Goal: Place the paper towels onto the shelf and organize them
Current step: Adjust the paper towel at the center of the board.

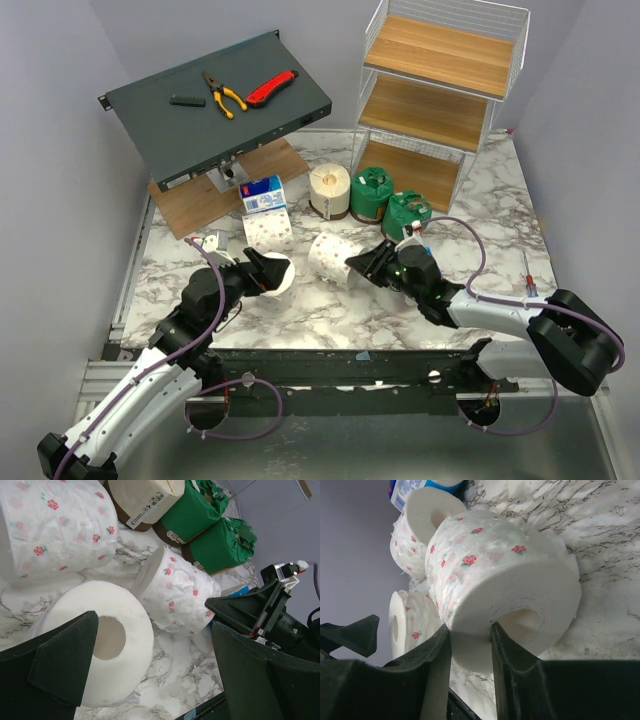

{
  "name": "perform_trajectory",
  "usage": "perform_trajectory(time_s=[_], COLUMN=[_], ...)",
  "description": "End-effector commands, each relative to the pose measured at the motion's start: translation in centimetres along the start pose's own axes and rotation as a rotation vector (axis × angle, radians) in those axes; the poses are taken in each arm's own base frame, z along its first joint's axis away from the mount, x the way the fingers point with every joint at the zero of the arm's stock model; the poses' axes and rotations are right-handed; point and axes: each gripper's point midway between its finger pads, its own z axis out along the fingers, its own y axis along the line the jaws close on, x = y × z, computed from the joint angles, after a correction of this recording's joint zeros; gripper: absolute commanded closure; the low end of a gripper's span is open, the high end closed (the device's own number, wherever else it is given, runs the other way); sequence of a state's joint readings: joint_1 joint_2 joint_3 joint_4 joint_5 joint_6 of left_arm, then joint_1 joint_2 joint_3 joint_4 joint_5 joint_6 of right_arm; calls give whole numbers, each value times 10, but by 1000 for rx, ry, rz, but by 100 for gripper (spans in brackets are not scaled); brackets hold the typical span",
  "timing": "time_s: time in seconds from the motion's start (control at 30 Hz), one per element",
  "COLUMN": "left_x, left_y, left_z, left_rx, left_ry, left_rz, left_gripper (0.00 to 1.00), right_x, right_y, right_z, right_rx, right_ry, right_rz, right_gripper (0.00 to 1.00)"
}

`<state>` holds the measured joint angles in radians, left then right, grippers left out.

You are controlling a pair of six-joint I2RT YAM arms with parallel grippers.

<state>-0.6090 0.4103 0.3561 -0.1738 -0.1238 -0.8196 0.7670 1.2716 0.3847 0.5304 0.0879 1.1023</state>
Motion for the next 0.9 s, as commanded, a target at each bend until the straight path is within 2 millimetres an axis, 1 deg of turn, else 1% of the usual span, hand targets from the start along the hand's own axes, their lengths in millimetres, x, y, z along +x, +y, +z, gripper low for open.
perform_trajectory(time_s=[0.0,0.13,0.23,0.27,0.33,0.37,0.4,0.43,0.47,0.5,0.53,0.57,0.6,0.63,0.67,0.7,0.73,0.77,0.8,0.87], left_x=[-5,-7,-11,-13,-15,-16,-17,-18,-19,-20,-21,-21,-23,-24,-25,-27,-28,-30,-32,-36], left_y=[3,3,3,3,3,3,3,4,5,6,8,9,10,11,12,11,11,10,10,9], left_z=[-1,-2,-2,-3,-3,-3,-3,-3,-3,-4,-4,-4,-4,-4,-4,-5,-5,-5,-5,-6], left_rx=[-17,-24,-29,-32,-37,-38,-41,-47,-57,-69,-85,-100,-111,-123,-131,-131,-135,-135,-137,-140], left_ry=[-24,-30,-43,-47,-52,-54,-57,-57,-59,-57,-57,-55,-55,-54,-53,-56,-58,-63,-70,-81], left_rz=[6,17,27,29,36,39,41,43,46,49,50,54,57,62,67,71,76,80,83,87], left_gripper=[1,1,2,1,1,1,2,1,1,2,2,1,1,2,1,2,1,1,1,2], right_x=[-4,-17,-30,-32,-38,-38,-41,-42,-45,-45,-48,-46,-49,-47,-46,-43,-42,-40,-37,-29], right_y=[15,26,39,40,52,54,62,62,68,69,76,76,81,83,80,82,76,78,75,75], right_z=[-4,-12,-19,-21,-25,-27,-29,-31,-34,-36,-38,-41,-43,-45,-49,-50,-51,-54,-56,-57], right_rx=[-66,-56,-47,-30,-23,-6,-4,27,43,74,96,136,171,218,274,314,381,421,464,497], right_ry=[-15,-35,-55,-45,-24,0,16,50,75,108,122,158,161,184,197,209,224,225,232,250], right_rz=[-62,-155,-238,-270,-343,-387,-423,-469,-507,-553,-594,-647,-696,-754,-812,-864,-915,-960,-1008,-1066], right_gripper=[69,72,74,74,74,74,74,74,74,74,73,73,73,73,73,73,73,72,73,73])
